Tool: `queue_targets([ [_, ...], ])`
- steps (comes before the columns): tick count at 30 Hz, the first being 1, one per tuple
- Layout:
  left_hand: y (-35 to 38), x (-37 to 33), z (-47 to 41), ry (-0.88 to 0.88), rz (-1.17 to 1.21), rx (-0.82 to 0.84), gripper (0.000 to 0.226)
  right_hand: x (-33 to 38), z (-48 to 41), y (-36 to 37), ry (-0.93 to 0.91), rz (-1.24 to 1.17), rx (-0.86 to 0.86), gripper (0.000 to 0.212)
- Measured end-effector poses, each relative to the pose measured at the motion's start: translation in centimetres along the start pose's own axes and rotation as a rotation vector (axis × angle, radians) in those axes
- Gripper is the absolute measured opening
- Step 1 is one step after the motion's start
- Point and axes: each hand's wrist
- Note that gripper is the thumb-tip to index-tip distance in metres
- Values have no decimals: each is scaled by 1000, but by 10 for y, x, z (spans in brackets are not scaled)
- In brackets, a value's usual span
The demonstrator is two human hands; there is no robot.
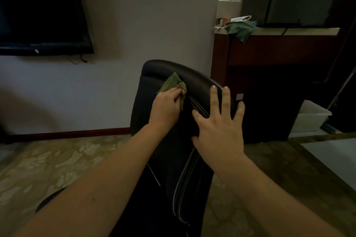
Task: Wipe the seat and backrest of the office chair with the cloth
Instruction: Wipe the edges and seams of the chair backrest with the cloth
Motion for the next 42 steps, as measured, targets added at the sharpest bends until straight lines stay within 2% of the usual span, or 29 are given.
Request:
queue_targets([
  [9, 2, -12, 33, -11, 24, -4, 35, 14, -6, 8, 39, 44, -27, 51],
  [14, -5, 1, 16, 78, -47, 53, 36, 14, -6, 8, 41, 47, -25, 54],
  [21, 3, 1, 0, -36, 19, -36, 32, 14, -5, 17, 85, 23, -69, 49],
  [24, 6, -1, 13, 5, 34, -59, 32, 13, -5, 21, 98, 18, -96, 46],
  [31, 2, 11, 22, 119, -43, 4, 37, 16, -7, 23, 99, 35, -124, 40],
  [37, 6, 10, -4, 5, -56, -9, 35, 14, -9, 21, 90, 34, -94, 41],
  [42, 5, 4, 9, 18, -16, -44, 34, 16, -8, 19, 97, 35, -97, 39],
])
Point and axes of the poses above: each hand's wrist, its own z-axis away from the middle knuckle, its own y-axis out of the palm, x = y × z, and after that the axes turned 10 degrees about -x, right-handed
